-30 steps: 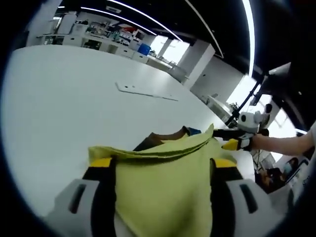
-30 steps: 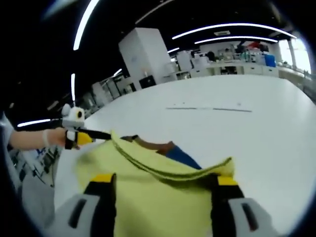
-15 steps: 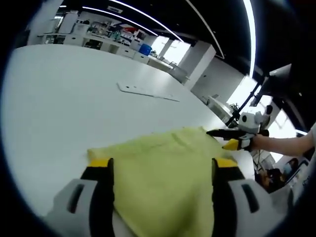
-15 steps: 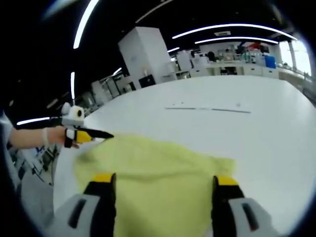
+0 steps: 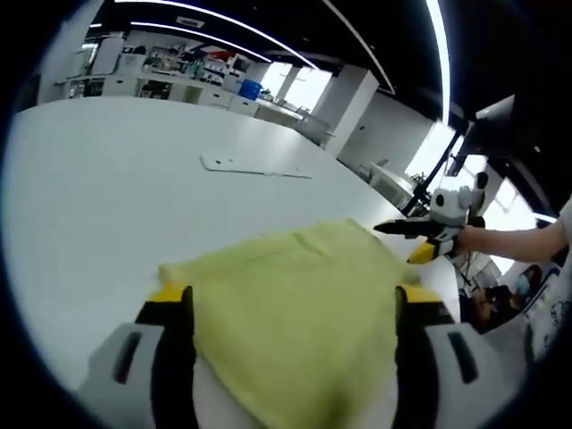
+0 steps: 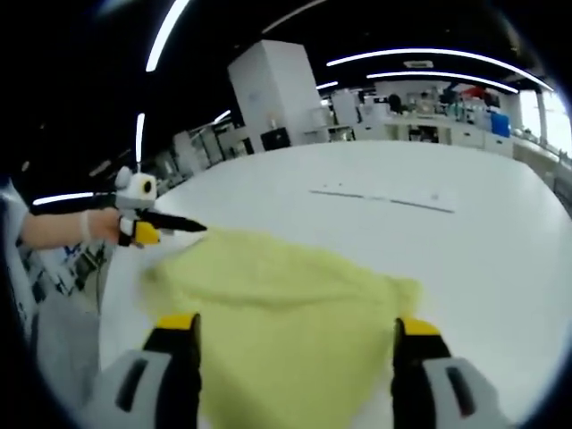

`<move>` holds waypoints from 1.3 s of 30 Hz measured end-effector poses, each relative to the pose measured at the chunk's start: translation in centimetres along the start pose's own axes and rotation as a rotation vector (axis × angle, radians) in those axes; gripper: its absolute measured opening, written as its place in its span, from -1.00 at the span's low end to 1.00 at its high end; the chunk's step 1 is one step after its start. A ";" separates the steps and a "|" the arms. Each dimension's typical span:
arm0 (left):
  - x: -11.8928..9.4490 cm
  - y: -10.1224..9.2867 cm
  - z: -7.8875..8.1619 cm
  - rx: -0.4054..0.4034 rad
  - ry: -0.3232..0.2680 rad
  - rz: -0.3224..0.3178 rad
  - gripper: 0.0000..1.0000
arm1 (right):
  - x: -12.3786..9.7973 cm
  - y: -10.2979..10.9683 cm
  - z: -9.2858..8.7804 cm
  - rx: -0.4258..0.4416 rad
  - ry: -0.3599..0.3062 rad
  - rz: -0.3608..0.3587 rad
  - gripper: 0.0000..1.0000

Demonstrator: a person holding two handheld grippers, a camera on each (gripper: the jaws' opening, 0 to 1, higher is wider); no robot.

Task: Fold the garment on the visible template until the final outline fits inside the template.

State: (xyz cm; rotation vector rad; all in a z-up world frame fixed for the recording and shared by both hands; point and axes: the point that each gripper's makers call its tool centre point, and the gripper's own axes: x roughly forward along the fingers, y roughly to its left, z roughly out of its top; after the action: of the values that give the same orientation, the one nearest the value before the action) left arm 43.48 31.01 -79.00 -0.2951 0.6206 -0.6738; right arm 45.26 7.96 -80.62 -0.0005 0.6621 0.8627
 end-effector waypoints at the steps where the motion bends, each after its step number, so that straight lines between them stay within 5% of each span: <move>1: -0.2 -0.2 0.0 0.000 0.000 -0.003 0.82 | -0.2 0.0 0.0 0.003 0.001 -0.002 0.79; 12: -2.6 0.0 0.2 -0.004 -0.019 0.009 0.84 | -2.5 0.7 -0.4 -0.005 0.011 -0.024 0.80; 39: -9.1 -2.1 -4.4 -0.026 -0.005 0.049 0.68 | -8.7 2.8 -3.2 0.017 -0.012 -0.080 0.73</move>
State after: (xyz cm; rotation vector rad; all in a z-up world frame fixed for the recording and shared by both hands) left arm 34.19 35.18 -77.56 -0.3048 0.6306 -0.6184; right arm 37.47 2.89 -77.78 -0.0071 0.6540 0.7796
